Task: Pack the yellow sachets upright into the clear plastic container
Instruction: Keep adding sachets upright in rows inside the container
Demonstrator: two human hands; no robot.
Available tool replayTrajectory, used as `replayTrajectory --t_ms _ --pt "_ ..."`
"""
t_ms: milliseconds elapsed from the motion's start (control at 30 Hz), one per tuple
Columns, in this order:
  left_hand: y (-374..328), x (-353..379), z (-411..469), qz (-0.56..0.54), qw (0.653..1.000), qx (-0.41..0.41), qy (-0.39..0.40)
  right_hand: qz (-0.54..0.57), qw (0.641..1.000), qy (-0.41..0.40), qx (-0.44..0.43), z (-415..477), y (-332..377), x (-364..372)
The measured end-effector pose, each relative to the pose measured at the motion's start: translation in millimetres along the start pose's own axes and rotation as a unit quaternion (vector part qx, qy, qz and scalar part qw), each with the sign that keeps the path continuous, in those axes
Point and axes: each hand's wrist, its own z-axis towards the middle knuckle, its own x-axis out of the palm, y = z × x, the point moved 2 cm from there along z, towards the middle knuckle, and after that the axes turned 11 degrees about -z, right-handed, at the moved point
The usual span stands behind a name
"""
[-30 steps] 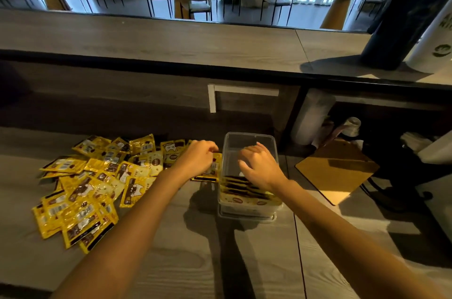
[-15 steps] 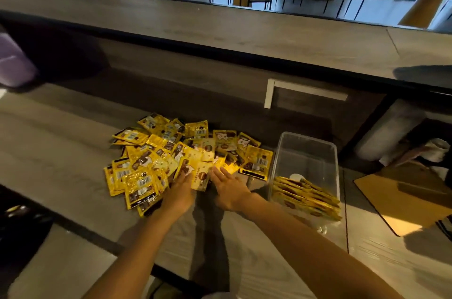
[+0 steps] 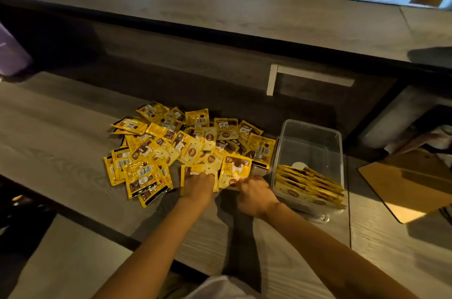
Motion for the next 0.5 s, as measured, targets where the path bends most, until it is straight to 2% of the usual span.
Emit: replayTrajectory --t_ms 100,200,267,367,500 --pt "1 1 5 -0.025 1.000 0.001 0.003 -0.026 0.999 -0.031 0.004 -3 2 -2" --pt "7 2 8 -0.059 0.998 -0.014 -0.032 -0.047 0.998 -0.046 -0.015 5 3 0" --pt "12 6 8 -0.093 0.995 -0.014 -0.030 -0.056 0.998 -0.003 -0.036 13 2 2" --pt "18 11 7 -0.143 0.989 -0.025 0.001 -0.132 0.986 0.081 -0.053 20 -2 8" --pt "26 8 2 -0.152 0.986 -0.072 -0.005 -0.165 0.985 0.057 0.008 19 4 9"
